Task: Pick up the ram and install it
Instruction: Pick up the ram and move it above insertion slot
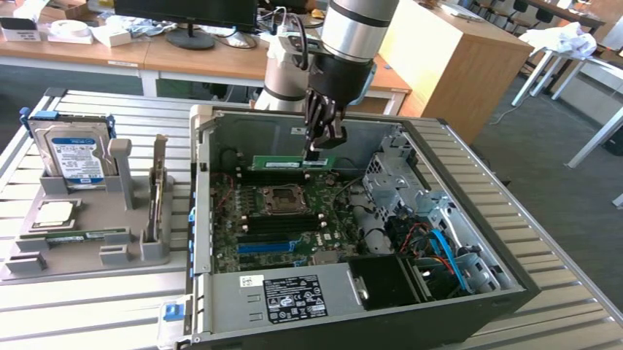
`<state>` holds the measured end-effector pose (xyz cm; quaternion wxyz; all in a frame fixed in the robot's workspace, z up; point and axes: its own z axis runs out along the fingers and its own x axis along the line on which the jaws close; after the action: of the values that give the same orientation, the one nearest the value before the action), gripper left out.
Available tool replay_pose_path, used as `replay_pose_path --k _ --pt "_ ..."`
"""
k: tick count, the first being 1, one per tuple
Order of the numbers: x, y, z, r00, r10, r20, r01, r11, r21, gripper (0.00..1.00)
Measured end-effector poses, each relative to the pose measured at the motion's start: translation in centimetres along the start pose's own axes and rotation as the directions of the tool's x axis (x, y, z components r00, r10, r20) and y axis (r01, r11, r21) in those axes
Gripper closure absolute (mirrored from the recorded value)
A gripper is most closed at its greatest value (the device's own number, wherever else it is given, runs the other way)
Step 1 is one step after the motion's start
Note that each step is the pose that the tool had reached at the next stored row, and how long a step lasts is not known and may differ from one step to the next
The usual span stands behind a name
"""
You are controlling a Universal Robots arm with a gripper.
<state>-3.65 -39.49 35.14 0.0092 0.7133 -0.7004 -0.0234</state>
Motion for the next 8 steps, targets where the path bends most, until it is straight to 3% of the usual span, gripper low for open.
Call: replay_pose_path --k 8 --pt "0.01 -0.02 0.42 1.0000 0.000 0.0000 0.000 1.0000 0.0000 0.89"
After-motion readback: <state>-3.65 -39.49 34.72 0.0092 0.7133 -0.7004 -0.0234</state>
